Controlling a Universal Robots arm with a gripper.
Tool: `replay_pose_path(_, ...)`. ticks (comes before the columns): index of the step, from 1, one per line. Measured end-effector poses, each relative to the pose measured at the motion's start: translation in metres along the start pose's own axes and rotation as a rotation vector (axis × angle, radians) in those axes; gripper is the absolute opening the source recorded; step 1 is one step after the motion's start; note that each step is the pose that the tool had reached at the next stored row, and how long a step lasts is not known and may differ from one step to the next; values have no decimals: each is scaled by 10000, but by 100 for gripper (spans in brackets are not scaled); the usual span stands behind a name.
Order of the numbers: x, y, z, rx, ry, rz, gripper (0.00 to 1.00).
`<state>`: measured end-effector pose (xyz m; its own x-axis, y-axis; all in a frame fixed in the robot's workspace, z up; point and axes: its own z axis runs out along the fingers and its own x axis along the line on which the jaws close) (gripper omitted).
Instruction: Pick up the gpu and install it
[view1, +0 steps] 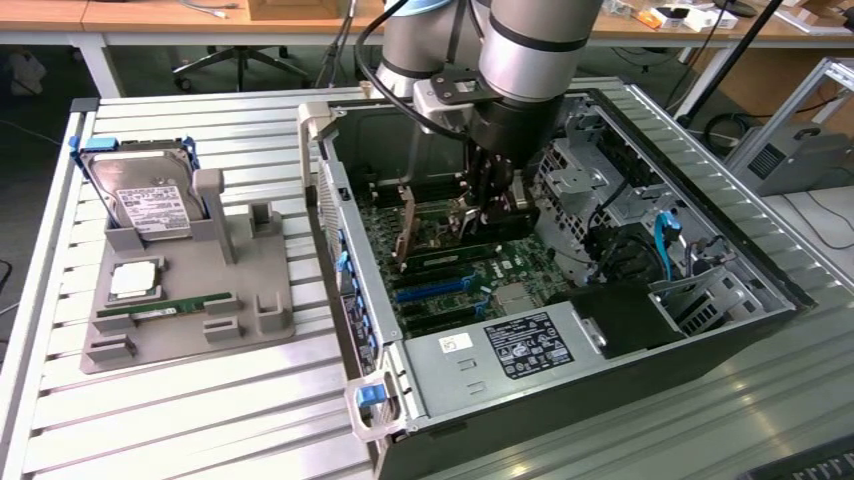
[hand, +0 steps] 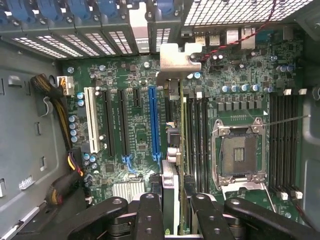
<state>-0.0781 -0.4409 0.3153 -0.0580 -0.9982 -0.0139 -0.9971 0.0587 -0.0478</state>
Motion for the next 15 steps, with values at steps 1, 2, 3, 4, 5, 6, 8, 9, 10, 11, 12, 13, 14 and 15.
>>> replay_pose_path(1, 3, 1, 1, 0, 0, 1, 27)
replay_pose_path(2, 5, 2, 2, 1, -1, 1, 27)
replay_pose_path(3, 10, 2, 2, 0, 1, 0, 27)
replay_pose_path(4, 15, 4, 3, 0, 1, 0, 27)
replay_pose_path(5, 20, 5, 4, 0, 0, -1, 27)
replay_pose_path(6, 23, 5, 4, 0, 0, 0, 27)
replay_pose_path(8, 29, 6, 5, 0, 0, 0, 27)
replay_pose_path(9, 32, 6, 5, 0, 0, 0, 27)
replay_pose_path(10, 35, 6, 6, 1, -1, 0, 27)
replay_pose_path(11, 37, 6, 6, 1, 0, 0, 27)
replay_pose_path(12, 40, 6, 6, 1, 1, -1, 27)
replay_pose_path(13, 42, 6, 6, 0, 0, 0, 27)
replay_pose_path(14, 45, 7, 7, 0, 0, 0, 27)
replay_pose_path(15, 48, 7, 7, 0, 0, 0, 27)
